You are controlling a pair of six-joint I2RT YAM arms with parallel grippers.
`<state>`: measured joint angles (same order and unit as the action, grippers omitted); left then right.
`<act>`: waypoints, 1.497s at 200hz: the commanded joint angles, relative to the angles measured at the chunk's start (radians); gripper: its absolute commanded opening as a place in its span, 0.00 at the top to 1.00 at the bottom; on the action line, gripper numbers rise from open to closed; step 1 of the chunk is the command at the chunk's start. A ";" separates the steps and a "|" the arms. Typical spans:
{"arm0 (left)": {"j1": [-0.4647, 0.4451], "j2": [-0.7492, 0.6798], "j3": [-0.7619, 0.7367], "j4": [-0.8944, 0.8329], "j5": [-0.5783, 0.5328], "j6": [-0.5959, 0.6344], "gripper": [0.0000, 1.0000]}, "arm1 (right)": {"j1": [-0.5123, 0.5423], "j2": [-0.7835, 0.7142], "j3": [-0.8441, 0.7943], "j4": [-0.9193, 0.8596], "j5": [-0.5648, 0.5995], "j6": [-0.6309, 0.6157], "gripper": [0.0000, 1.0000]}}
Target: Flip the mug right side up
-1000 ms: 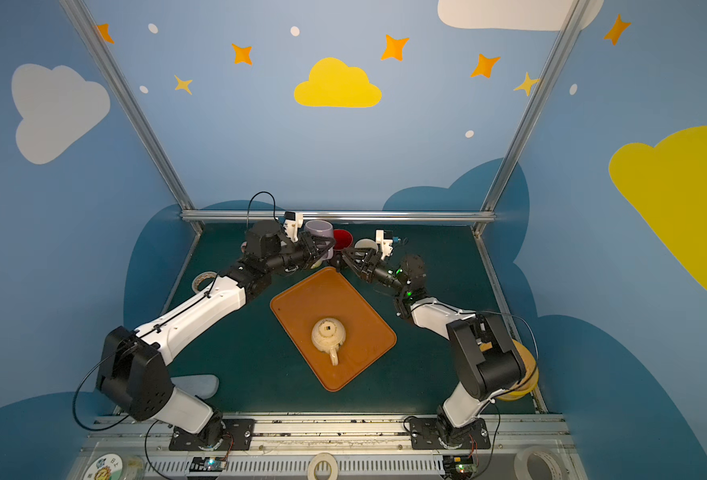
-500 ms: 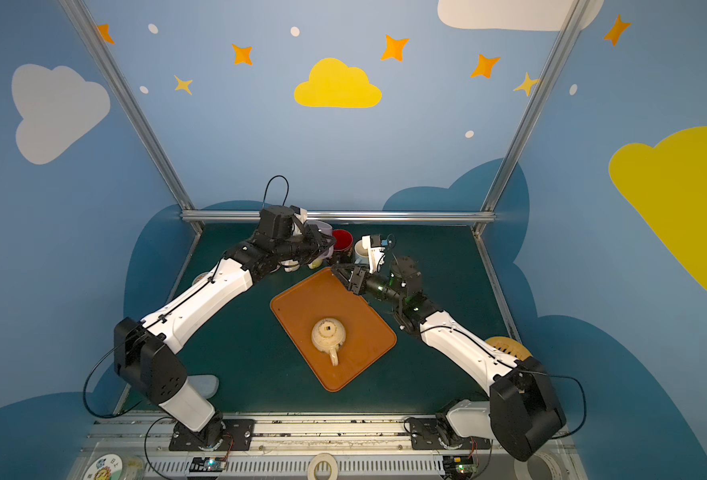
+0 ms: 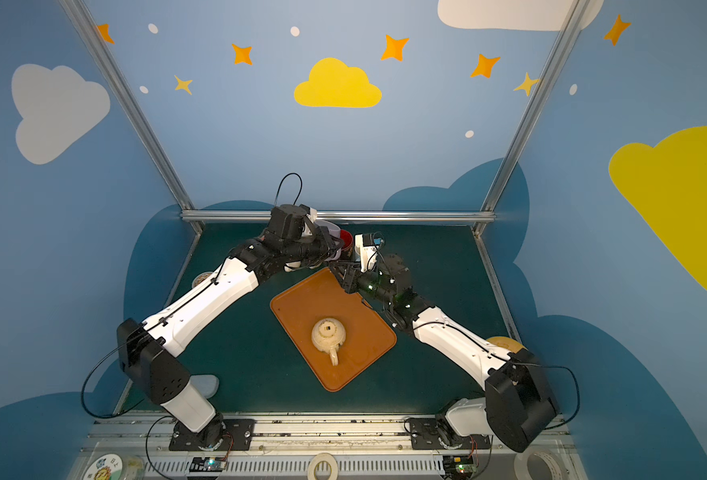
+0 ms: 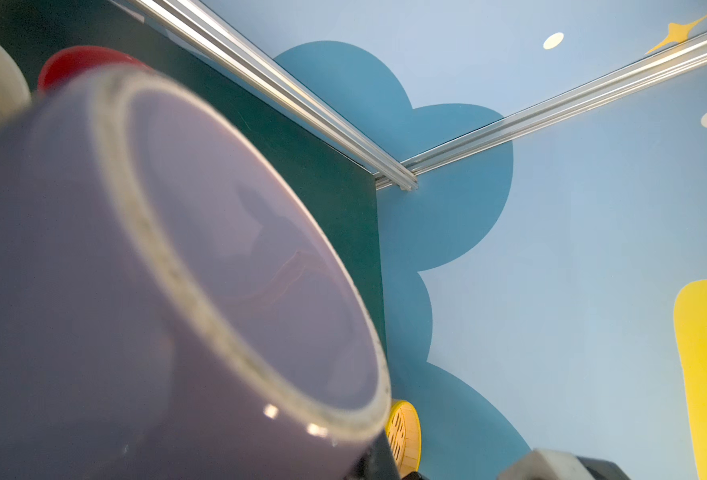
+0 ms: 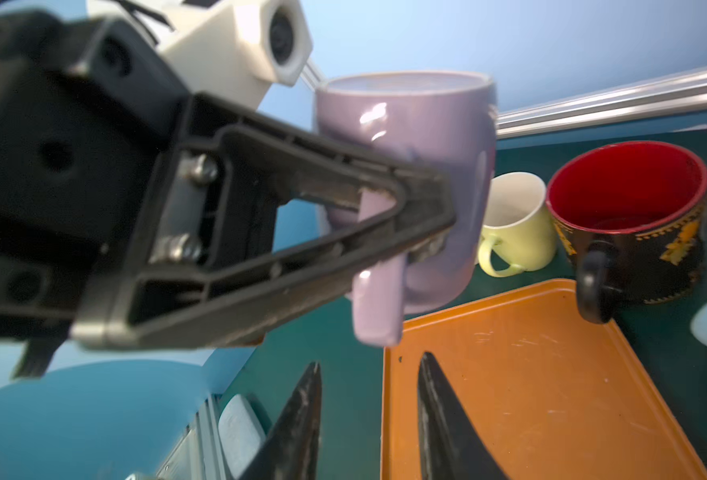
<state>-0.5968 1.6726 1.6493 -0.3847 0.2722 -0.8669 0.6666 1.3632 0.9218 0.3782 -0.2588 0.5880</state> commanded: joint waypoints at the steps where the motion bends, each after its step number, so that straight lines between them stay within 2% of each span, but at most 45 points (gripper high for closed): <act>1: -0.008 -0.013 0.017 0.061 -0.028 0.027 0.96 | 0.002 0.015 0.034 0.041 0.071 -0.019 0.70; 78: -0.027 -0.027 -0.013 0.093 -0.031 0.001 0.96 | 0.002 0.078 0.069 0.118 0.103 -0.001 0.76; 134: -0.037 -0.054 -0.065 0.128 -0.034 -0.030 0.96 | 0.002 0.093 0.066 0.150 0.170 -0.003 0.90; 156: -0.036 -0.069 -0.098 0.144 -0.031 -0.044 0.96 | 0.004 0.089 0.060 0.155 0.201 -0.015 1.00; 208: -0.028 -0.106 -0.138 0.144 -0.038 -0.039 0.96 | 0.005 0.069 0.054 0.136 0.180 -0.032 1.00; 245: -0.023 -0.128 -0.174 0.157 -0.036 -0.035 0.86 | 0.010 0.011 0.049 0.047 0.097 -0.067 1.00; 299: -0.029 -0.152 -0.304 0.232 -0.026 -0.068 0.69 | 0.014 -0.062 0.012 -0.068 0.032 -0.099 1.00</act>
<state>-0.6224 1.5326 1.3861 -0.1932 0.2356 -0.9279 0.6811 1.3609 0.9283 0.2977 -0.1822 0.5278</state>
